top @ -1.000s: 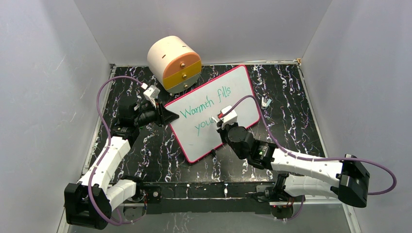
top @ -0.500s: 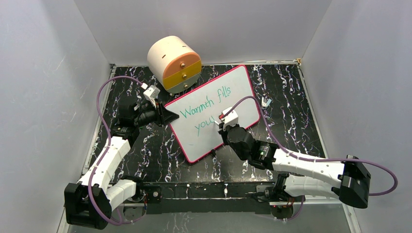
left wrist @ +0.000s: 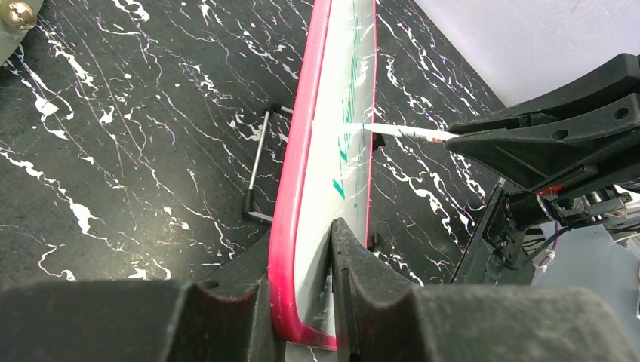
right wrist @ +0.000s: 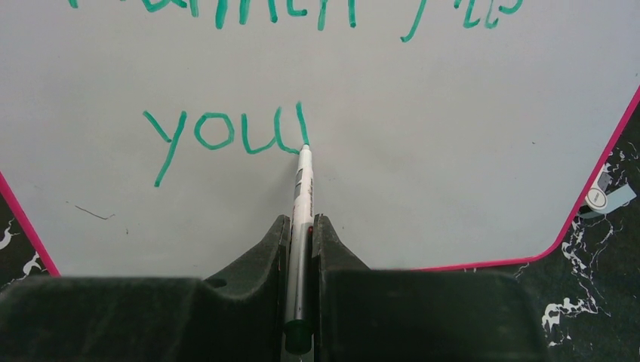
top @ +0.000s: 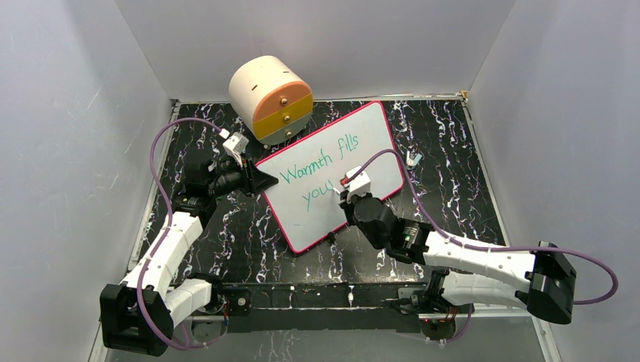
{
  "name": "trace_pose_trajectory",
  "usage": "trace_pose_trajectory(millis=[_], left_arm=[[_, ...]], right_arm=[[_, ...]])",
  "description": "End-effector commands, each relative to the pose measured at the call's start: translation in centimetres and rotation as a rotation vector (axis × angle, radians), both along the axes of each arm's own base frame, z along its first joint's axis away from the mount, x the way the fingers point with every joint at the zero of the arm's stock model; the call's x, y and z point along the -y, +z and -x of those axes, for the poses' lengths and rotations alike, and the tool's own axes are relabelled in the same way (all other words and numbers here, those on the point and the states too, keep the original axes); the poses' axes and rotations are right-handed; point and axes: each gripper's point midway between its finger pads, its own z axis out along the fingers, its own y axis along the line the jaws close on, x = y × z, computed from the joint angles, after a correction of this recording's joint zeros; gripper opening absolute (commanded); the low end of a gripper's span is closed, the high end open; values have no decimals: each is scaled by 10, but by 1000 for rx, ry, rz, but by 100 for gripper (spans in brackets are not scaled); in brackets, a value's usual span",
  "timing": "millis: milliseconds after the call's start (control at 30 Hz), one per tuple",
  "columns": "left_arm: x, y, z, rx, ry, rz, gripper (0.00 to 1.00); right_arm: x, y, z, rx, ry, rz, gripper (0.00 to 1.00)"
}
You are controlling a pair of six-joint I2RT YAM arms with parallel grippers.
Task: Write a sentence on the whiteboard
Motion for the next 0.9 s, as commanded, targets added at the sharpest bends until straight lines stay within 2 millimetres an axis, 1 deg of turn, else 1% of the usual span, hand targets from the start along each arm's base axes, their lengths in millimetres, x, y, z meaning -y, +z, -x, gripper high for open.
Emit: trace_pose_trajectory(millis=[0, 133, 433, 700, 867], left_arm=[[-19, -76, 14, -149, 28, -199, 0], [-18, -75, 14, -146, 24, -196, 0], [-18, -75, 14, -146, 24, -195, 0], [-19, -74, 14, -142, 26, -197, 0], [-19, -74, 15, -142, 25, -196, 0]], right_arm=[[-6, 18, -8, 63, -5, -71, 0], [-8, 23, -10, 85, -6, -75, 0], [-9, 28, -15, 105, -18, -83, 0], [-3, 29, -21, 113, -46, -81, 0], [2, 26, -21, 100, -60, -77, 0]])
